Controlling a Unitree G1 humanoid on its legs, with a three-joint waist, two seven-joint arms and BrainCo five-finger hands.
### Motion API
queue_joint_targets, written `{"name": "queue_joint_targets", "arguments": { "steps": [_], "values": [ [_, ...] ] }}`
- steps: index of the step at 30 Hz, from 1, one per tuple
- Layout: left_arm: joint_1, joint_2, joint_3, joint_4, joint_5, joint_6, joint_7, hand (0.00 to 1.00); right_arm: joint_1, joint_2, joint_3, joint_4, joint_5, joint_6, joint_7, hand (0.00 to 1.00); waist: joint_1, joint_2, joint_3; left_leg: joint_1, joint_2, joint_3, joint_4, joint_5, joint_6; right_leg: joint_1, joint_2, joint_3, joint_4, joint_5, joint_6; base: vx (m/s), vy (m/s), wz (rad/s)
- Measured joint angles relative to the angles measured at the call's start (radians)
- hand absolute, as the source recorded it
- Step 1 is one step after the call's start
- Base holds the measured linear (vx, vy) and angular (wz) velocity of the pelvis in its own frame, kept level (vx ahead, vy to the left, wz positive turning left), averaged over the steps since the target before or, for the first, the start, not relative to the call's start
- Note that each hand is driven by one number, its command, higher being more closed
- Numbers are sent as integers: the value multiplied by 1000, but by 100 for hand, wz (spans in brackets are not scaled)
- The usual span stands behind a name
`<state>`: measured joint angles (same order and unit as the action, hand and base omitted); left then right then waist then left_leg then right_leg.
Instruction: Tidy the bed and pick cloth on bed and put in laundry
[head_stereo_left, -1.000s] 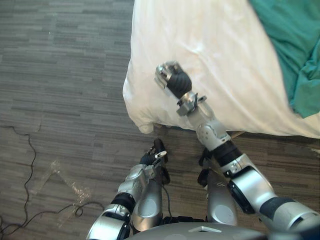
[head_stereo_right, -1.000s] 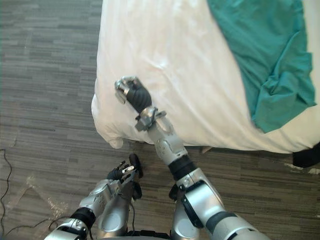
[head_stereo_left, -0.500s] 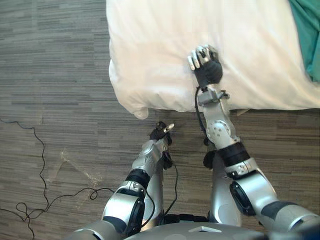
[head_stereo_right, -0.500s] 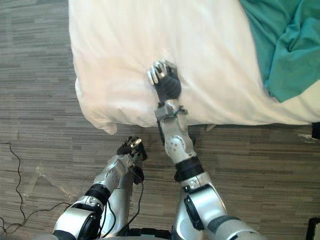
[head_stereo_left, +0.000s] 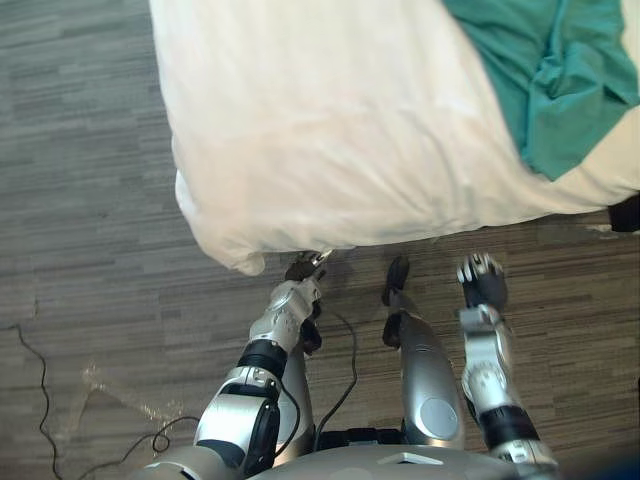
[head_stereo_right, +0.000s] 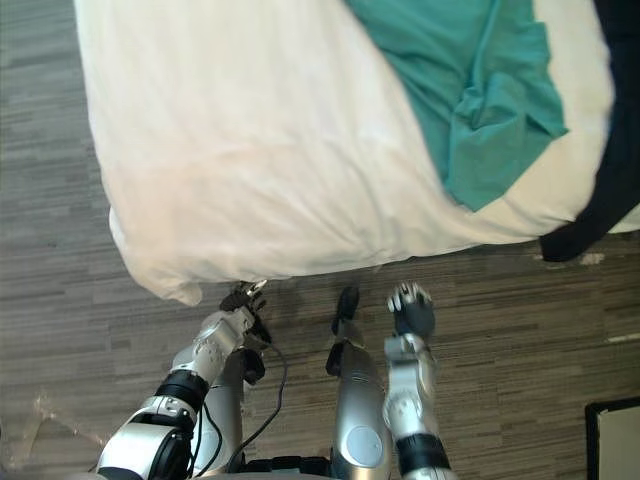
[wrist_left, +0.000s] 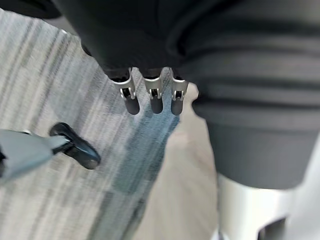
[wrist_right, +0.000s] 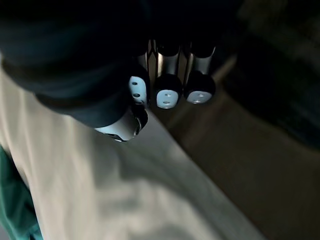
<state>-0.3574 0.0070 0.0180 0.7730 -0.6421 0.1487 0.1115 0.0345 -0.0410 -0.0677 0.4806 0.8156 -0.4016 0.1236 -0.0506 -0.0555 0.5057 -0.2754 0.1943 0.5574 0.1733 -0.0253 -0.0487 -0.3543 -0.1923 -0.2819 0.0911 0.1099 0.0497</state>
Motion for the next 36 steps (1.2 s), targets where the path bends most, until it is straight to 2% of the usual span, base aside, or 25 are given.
{"name": "queue_joint_targets", "arguments": {
  "steps": [3, 7, 9, 14, 17, 19, 21, 22, 24, 26, 29, 31, 33, 36],
  "values": [
    [71, 27, -18, 0, 31, 1, -43, 0, 44, -5, 0, 89, -200, -22, -104, 0, -14, -12, -23, 85, -10, 10, -37, 3, -12, 78, 8, 5, -39, 0, 0, 74, 15, -15],
    [168, 60, -27, 39, 92, 0, -84, 0, 55, -7, -5, 223, -364, -19, -170, 0, -17, -21, -96, 148, -23, 6, -96, 24, -23, 140, 17, -7, -77, -1, 3, 91, -1, 5],
    [245, 71, -27, 75, 130, -7, -101, 0, 76, -8, -5, 294, -514, -19, -206, 0, -18, -11, -144, 215, -36, -4, -145, 37, -31, 200, 18, -19, -87, -14, 20, 91, 5, 12],
    [355, 77, -20, 136, 238, -19, -111, 0, 127, -6, 4, 376, -703, -9, -248, 0, -12, 9, -232, 317, -72, -22, -253, 70, -34, 286, 17, -40, -104, -38, 31, 52, 20, 17],
    [368, 83, -8, 163, 317, -48, -93, 0, 120, -6, 35, 382, -712, 30, -250, 0, -1, 7, -260, 333, -90, -26, -271, 76, -32, 294, 15, -30, -116, -35, 34, -6, 25, -7],
    [378, 85, 18, 169, 341, -48, -59, 0, 120, 0, 44, 391, -710, 54, -245, 0, 14, 1, -271, 347, -90, -18, -257, 64, -37, 298, 19, -2, -116, -32, 30, 14, -5, -33],
    [382, 83, 92, 175, 363, -52, -55, 0, 118, 3, 46, 400, -708, 73, -242, 0, 45, -13, -277, 328, -67, -57, -122, -3, -32, 300, 19, 56, -113, -31, 25, 26, -34, -76],
    [396, 77, 128, 175, 370, -57, -48, 0, 118, -1, 44, 399, -707, 80, -241, 0, 58, -9, -280, 310, -45, -111, -23, -55, -29, 301, 26, 94, -106, -30, 24, -7, -67, -118],
    [441, 41, 190, 177, 377, -77, -36, 0, 128, -17, 44, 400, -699, 81, -239, 0, 70, 42, -309, 256, 18, -234, 184, -208, -40, 292, 73, 183, -103, -30, 25, -58, -4, -137],
    [444, 18, 188, 203, 377, -86, -34, 0, 143, -27, 40, 401, -672, 81, -236, 0, 61, 80, -331, 288, 31, -248, 185, -288, -69, 288, 101, 225, -108, -16, 38, -62, 136, -101],
    [440, 31, 189, 204, 379, -93, -25, 0, 180, 0, 40, 376, -586, 78, -224, 0, 46, 43, -347, 331, 4, -167, 170, -296, -58, 253, 81, 289, -67, 6, 47, -67, 124, -74],
    [437, 47, 189, 202, 380, -95, -36, 0, 195, 21, 40, 362, -564, 78, -216, 0, 42, 16, -351, 347, -8, -126, 157, -297, -57, 222, 72, 294, -29, 3, 43, -66, 74, -57],
    [441, 55, 190, 201, 380, -100, -76, 0, 210, 35, 27, 356, -566, 77, -217, 0, 33, 10, -358, 389, -11, -89, 138, -295, -54, 223, 65, 256, 3, -24, 2, 3, 27, -39],
    [447, 53, 190, 194, 386, -103, -121, 0, 217, 38, 22, 355, -567, 72, -216, 0, 36, 10, -363, 432, -13, -51, 104, -287, -58, 222, 46, 170, 44, -44, -32, 57, 26, -29]
  ]
}}
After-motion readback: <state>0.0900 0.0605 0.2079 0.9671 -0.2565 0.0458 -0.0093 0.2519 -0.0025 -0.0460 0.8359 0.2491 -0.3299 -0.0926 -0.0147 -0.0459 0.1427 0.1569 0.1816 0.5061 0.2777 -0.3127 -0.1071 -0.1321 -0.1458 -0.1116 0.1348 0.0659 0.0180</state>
